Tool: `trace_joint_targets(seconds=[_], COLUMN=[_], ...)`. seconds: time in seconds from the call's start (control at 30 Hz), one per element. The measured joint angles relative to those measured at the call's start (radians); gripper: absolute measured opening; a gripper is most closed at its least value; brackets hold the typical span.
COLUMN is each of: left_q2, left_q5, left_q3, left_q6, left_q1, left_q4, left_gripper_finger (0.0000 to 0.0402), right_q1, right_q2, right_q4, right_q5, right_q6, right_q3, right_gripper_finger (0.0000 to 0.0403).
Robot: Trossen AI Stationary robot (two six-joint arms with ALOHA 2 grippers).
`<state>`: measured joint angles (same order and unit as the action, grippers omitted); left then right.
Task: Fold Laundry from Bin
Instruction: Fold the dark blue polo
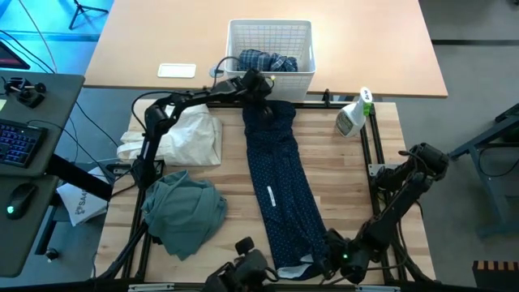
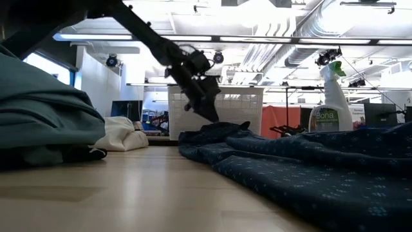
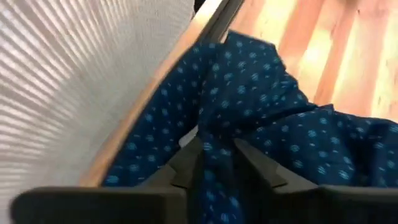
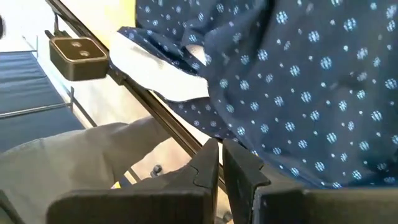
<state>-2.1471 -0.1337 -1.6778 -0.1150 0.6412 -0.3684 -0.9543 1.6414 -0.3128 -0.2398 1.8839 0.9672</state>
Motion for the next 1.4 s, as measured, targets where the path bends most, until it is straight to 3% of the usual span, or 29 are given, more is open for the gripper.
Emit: trace_joint_targets(seconds=[0.17,0.3,0.37,0.43,0.6,0.67,0.83,1.0,1.07,1.2,1.27,1.4], left_q2=[0.009,0.005,-0.018,-0.058,-0.135,-0.153,-0.156,-0.156,-0.154,-0.153,-0.153,-0.190], left_q5=[0.061,-0.185,-0.243,-0.202,0.033,0.069,0.072,0.059,0.011,-0.155,-0.128,0.063], left_q3=[-0.141,-0.163,-0.164,-0.162,-0.159,-0.160,-0.184,-0.296,-0.345,-0.378,-0.378,-0.380], left_q6=[-0.074,-0.104,-0.098,-0.070,0.001,0.004,-0.045,-0.106,-0.126,-0.152,-0.146,-0.093], left_q1=[-0.006,-0.035,-0.058,-0.081,-0.095,-0.092,-0.074,-0.070,-0.079,-0.127,-0.161,-0.230], left_q4=[-0.189,-0.186,-0.190,-0.220,-0.273,-0.288,-0.277,-0.404,-0.456,-0.484,-0.461,-0.376], left_gripper_finger=[0.0114,0.0111,0.0100,0.0086,0.0055,0.0048,0.0039,0.0037,0.0037,0.0037,0.0037,0.0037], right_q1=[0.035,0.068,0.080,0.090,0.087,0.070,0.000,-0.064,-0.088,-0.122,-0.131,-0.125], right_q2=[-0.016,-0.033,-0.034,-0.029,0.013,0.036,0.088,0.160,0.182,0.186,0.186,0.186], right_q4=[0.016,0.018,0.004,-0.011,-0.026,-0.003,0.052,0.098,0.110,0.106,0.105,0.097], right_q5=[-0.023,-0.106,-0.126,-0.129,-0.115,-0.118,-0.141,0.015,0.068,0.039,0.010,0.003], right_q6=[-0.068,-0.144,-0.178,-0.207,-0.243,-0.238,-0.170,-0.049,-0.001,0.082,0.102,0.098], right_q3=[0.000,0.000,0.000,0.000,0.000,0.000,0.000,0.000,0.000,0.000,0.000,0.000], right_gripper_finger=[0.0018,0.0018,0.0018,0.0016,0.0002,0.0003,0.0001,0.0000,0.0000,0.0000,0.0000,0.0000])
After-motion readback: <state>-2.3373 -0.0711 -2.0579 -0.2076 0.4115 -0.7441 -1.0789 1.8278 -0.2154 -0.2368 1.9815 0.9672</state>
